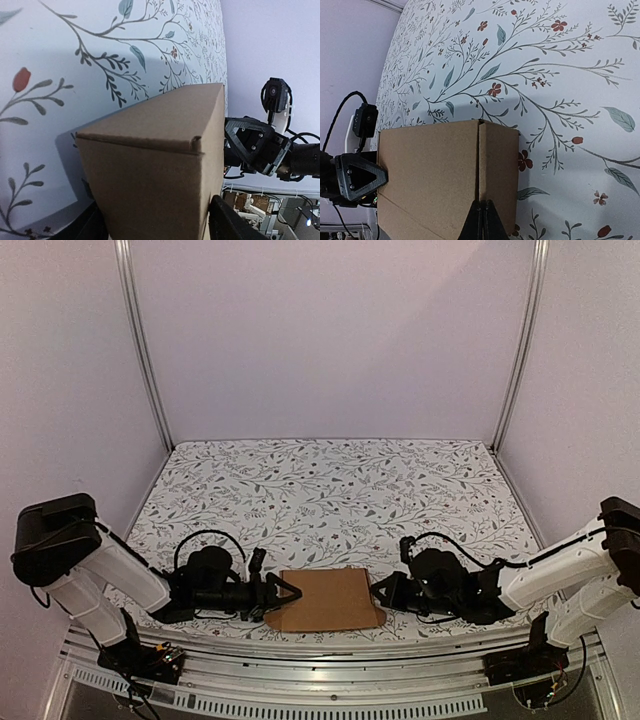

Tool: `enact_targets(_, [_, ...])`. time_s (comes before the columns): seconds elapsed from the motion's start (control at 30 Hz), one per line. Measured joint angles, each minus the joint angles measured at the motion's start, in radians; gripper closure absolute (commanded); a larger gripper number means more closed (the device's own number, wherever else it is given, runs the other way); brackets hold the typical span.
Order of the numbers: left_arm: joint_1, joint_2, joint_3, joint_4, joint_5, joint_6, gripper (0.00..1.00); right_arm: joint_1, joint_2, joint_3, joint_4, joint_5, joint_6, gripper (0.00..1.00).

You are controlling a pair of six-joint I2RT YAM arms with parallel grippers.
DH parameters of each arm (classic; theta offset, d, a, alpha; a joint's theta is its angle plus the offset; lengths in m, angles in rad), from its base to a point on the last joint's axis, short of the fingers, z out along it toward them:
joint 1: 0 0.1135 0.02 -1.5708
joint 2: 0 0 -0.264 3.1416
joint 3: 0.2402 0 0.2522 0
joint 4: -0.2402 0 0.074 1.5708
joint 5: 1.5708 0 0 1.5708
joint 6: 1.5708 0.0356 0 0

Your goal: Fold the paper box

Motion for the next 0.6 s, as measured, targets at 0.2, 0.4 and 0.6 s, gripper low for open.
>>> enact_targets(0.2, [0.005, 0.015, -0.015, 0.058, 0.003, -0.027, 0.59, 0.0, -0.005, -0.004, -0.001, 0.0, 0.0, 1.0])
enact_targets(0.4, [0.011, 0.015, -0.023, 0.081, 0.012, -0.047, 0.72, 0.0, -0.016, -0.01, -0.002, 0.0, -0.003, 0.97])
enact_targets(0.6, [0.025, -0.05, -0.039, 0.05, 0.027, -0.044, 0.72, 0.002, -0.08, -0.032, -0.058, -0.009, -0.042, 0.75])
